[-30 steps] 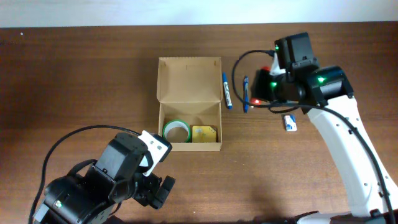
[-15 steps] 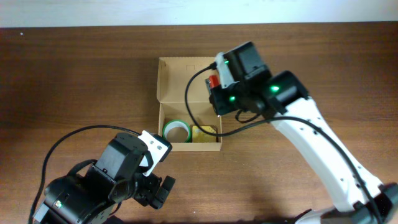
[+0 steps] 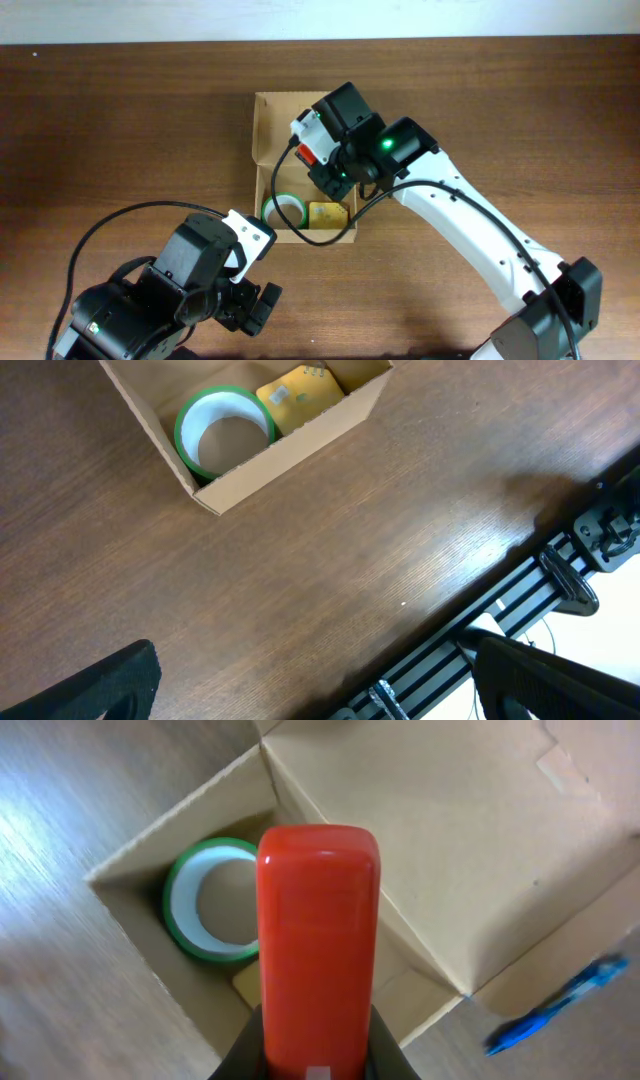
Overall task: Pack container
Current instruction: 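Lift the red stapler and carry it into the box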
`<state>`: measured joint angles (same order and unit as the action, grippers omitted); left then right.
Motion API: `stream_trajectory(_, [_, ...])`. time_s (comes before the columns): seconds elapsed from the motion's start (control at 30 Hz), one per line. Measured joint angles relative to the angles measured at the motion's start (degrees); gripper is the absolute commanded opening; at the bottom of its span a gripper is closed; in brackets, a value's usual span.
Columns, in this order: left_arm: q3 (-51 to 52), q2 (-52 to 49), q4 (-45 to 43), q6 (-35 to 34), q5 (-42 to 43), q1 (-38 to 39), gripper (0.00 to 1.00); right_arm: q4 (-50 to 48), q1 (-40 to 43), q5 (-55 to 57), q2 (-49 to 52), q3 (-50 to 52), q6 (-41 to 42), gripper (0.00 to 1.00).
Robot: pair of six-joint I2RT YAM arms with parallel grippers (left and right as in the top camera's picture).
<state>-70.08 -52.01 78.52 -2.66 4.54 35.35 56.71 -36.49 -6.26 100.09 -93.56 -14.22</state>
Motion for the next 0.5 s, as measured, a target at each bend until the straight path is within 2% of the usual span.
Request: stream_trajectory(0.5, [0.0, 0.0, 0.0, 0.0, 0.0, 0.0, 1.0, -1.7, -2.4, 0.8, 6.1, 0.0, -24.3, 0.04])
